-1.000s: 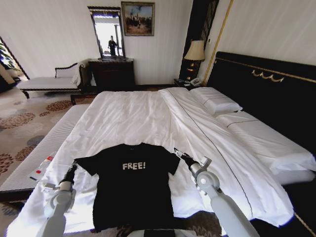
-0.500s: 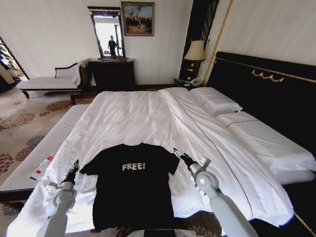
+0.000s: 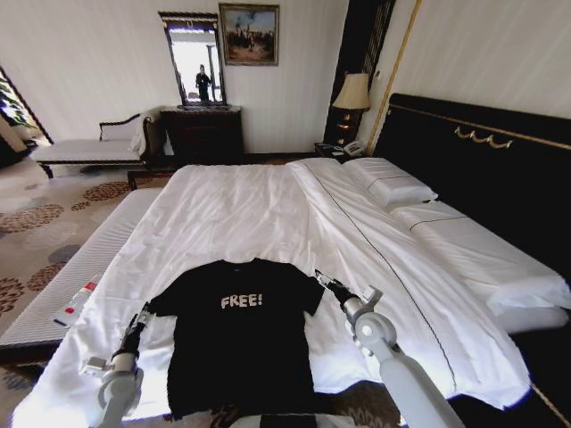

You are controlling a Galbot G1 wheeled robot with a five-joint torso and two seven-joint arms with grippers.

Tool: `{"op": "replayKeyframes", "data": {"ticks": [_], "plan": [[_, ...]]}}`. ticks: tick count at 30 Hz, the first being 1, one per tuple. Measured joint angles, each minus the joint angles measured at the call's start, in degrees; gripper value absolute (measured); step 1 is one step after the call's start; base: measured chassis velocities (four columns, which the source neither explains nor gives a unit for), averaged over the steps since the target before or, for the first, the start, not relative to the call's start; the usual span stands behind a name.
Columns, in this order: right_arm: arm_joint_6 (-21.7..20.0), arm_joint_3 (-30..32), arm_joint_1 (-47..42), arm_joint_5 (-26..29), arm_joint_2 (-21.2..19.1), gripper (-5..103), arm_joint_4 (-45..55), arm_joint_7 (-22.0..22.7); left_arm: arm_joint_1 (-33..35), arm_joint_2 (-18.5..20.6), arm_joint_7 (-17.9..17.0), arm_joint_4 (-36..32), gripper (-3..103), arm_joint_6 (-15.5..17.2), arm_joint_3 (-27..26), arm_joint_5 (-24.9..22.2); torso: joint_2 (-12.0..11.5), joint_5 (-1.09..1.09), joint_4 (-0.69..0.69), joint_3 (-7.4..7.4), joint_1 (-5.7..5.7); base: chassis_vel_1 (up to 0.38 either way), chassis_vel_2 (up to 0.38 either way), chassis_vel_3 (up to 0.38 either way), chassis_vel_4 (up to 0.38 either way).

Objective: Fold the clothes on the bed.

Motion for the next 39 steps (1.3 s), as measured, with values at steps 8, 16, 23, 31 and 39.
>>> {"op": "replayKeyframes", "data": {"ticks": [8, 16, 23, 31, 39], "plan": [[0.0, 0.5, -0.4, 0.0, -0.5, 100, 0.5, 0.0, -0.3, -1.8, -0.5, 0.8, 103, 0.1, 2.3, 4.1, 0.0, -0.02, -0.02, 0.01, 0.0, 0.0, 0.0, 0.0, 0.0], [0.1, 0.7, -0.1, 0.2, -1.1, 100, 0.5, 0.0, -1.1, -2.5, -0.7, 2.0, 85, 0.3, 2.8, 4.1, 0.0, -0.01, -0.01, 0.01, 0.0, 0.0, 0.0, 0.0, 0.0], [0.1, 0.3, 0.2, 0.1, -0.7, 100, 0.4, 0.1, -1.6, -2.7, -0.9, 2.7, 57, 0.6, 2.9, 3.7, 0.0, -0.01, -0.01, 0.01, 0.0, 0.0, 0.0, 0.0, 0.0], [0.1, 0.3, 0.2, 0.1, -0.9, 100, 0.2, 0.1, -1.7, -3.0, -0.9, 3.1, 25, 0.6, 2.9, 3.4, 0.0, -0.02, -0.01, 0.01, 0.0, 0.0, 0.0, 0.0, 0.0], [0.1, 0.3, 0.2, 0.0, -0.8, 100, 0.2, 0.1, -1.5, -3.0, -1.1, 2.6, 2, 0.6, 2.7, 3.3, 0.0, -0.01, -0.02, 0.01, 0.0, 0.0, 0.0, 0.0, 0.0]]}}
